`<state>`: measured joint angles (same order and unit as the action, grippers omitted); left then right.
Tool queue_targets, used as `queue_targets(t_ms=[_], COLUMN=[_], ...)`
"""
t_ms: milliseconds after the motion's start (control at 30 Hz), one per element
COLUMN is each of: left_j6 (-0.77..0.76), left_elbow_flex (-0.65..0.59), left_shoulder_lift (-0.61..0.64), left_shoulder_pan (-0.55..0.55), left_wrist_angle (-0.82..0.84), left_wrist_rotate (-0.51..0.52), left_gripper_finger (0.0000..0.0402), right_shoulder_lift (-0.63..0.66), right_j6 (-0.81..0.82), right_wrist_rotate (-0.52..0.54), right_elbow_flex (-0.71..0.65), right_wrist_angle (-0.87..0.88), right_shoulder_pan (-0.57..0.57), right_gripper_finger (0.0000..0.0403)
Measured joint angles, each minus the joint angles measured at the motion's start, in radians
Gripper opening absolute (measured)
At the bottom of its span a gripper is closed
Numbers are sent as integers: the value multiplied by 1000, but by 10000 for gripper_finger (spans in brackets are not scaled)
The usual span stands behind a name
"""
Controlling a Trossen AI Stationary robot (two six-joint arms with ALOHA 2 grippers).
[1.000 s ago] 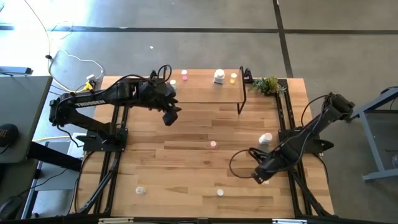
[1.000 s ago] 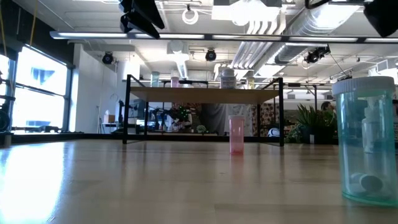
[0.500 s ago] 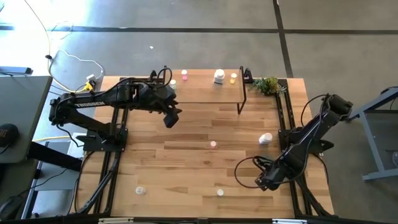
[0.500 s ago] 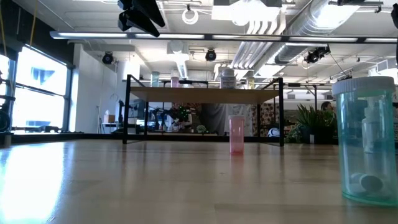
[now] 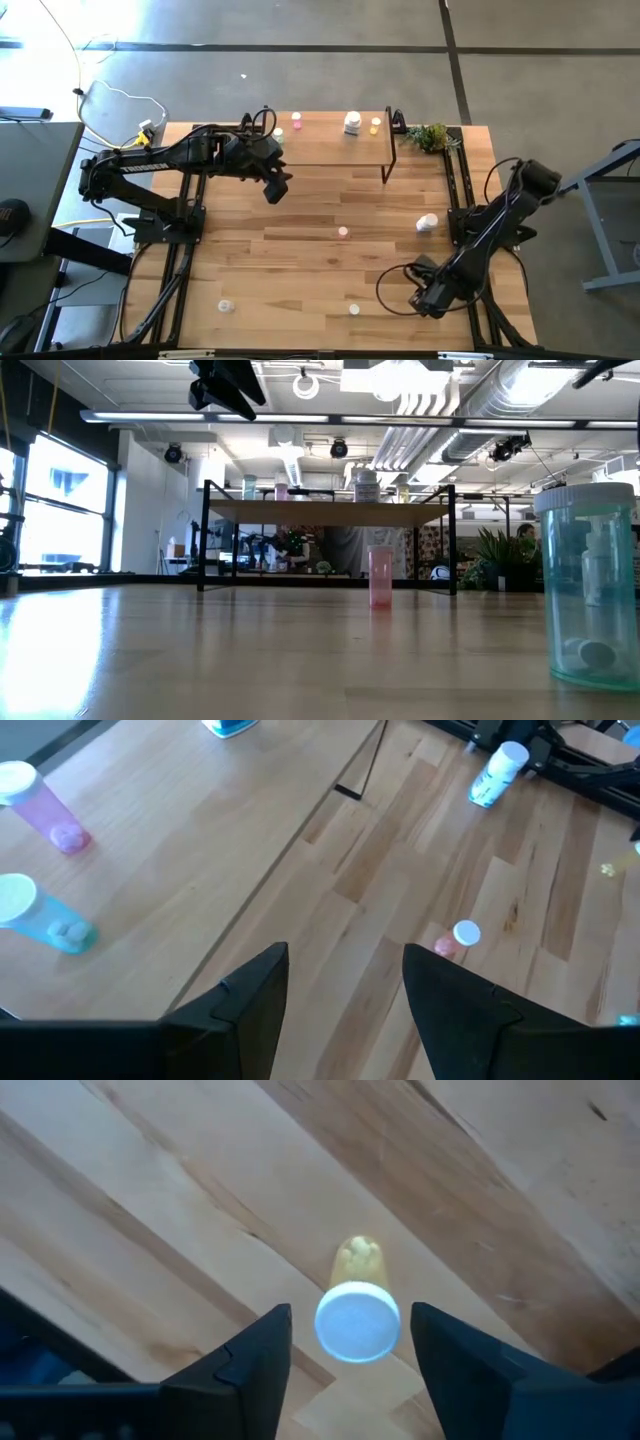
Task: Pick and place medicine bottles onto shelf by color
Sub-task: Put the yellow pill bottle on the shelf aligned with the other yellow pill bottle
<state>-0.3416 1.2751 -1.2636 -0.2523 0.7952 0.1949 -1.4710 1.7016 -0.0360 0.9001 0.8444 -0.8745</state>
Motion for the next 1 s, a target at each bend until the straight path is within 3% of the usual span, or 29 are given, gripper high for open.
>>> queue_targets(t_ms=[500,767,1000], left_j6=[4,65,141], left_elbow_flex=[0,0,0], left_shoulder_lift=[0,0,0], left_shoulder_pan=[-1,-9,-46], left_wrist_angle=[0,0,0], left_wrist_rotate=[3,2,-25], left_gripper_finger=[186,186,186], right_shoulder_lift=[-15,-15,-15], right_j6=[2,-10,-81], right_wrist_rotate=[-20,-43,36], right_elbow_flex=[0,71,209], right_wrist_angle=[-43,-43,82], right_shoulder_pan=[40,124,261], right_gripper_finger=[96,102,102])
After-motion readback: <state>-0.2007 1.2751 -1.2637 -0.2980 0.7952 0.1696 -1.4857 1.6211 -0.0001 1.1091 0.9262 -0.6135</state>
